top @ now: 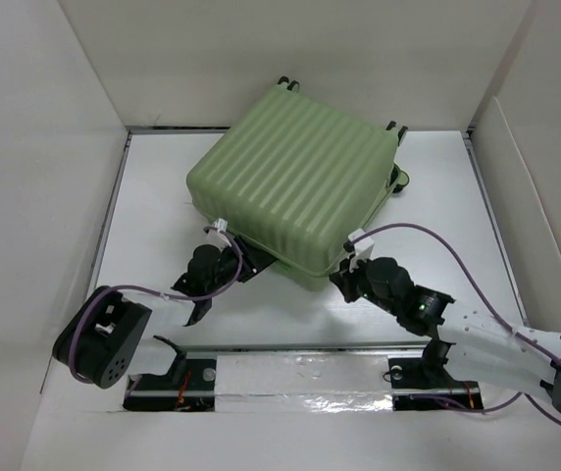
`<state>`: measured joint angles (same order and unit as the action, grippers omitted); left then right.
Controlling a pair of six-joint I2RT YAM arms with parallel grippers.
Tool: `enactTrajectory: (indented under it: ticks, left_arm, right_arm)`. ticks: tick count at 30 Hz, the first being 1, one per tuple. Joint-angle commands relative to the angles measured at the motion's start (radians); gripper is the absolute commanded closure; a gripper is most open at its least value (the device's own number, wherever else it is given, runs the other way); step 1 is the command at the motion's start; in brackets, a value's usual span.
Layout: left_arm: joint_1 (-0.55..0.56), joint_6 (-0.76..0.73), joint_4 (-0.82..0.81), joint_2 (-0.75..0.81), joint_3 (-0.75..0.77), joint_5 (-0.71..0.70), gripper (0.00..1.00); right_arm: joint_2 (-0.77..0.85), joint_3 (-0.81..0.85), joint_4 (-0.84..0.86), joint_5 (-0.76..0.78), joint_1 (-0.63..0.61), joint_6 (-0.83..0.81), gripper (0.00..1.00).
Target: Pack the luggage
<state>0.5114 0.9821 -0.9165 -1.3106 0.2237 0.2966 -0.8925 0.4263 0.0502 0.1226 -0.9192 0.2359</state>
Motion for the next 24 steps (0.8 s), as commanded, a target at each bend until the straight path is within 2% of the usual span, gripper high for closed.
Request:
enactTrajectory:
  ticks: [1, 6, 8, 11, 13, 15, 17, 19, 20, 23, 24]
  left_arm:
    - [0.056, -0.037, -0.142, -0.038, 0.118, -0.097, 0.61]
    - [0.104, -0.026, -0.15, -0.064, 0.137, -0.151, 0.62]
    - [0.104, -0.026, -0.148, -0.071, 0.135, -0.185, 0.62]
    - [0.104, -0.039, -0.139, -0.091, 0.144, -0.186, 0.62]
    - [0.104, -0.036, -0.165, -0.105, 0.14, -0.169, 0.55]
    - [0.104, -0.036, -0.176, -0.111, 0.131, -0.175, 0.52]
    - [0.104, -0.054, -0.162, -0.108, 0.135, -0.208, 0.53]
    - [0.104, -0.062, -0.144, -0.11, 0.152, -0.214, 0.55]
    - [0.104, -0.063, -0.143, -0.111, 0.155, -0.214, 0.56]
    - [0.104, -0.062, -0.139, -0.118, 0.163, -0.217, 0.55]
    - [0.095, -0.062, -0.139, -0.121, 0.164, -0.218, 0.55]
  right_arm:
    - [-0.058, 0.06, -0.069, -0.247, -0.164, 0.086, 1.0]
    - [-0.175, 0.161, -0.061, -0.198, -0.306, 0.131, 1.0]
    - [-0.194, 0.196, -0.108, -0.152, -0.351, 0.141, 1.0]
    - [-0.149, 0.186, -0.131, -0.066, -0.365, 0.146, 1.0]
    - [-0.119, 0.149, -0.131, -0.026, -0.35, 0.134, 1.0]
    - [-0.068, 0.132, -0.188, 0.003, -0.307, 0.128, 1.0]
    - [-0.025, 0.091, -0.207, -0.014, -0.198, 0.094, 1.0]
    - [0.05, 0.059, -0.19, -0.064, -0.1, 0.042, 1.0]
    - [0.07, 0.046, -0.176, -0.093, 0.005, 0.022, 1.0]
    - [0.104, 0.067, -0.159, -0.201, 0.168, -0.039, 1.0]
    - [0.101, 0.081, -0.162, -0.287, 0.186, -0.053, 1.0]
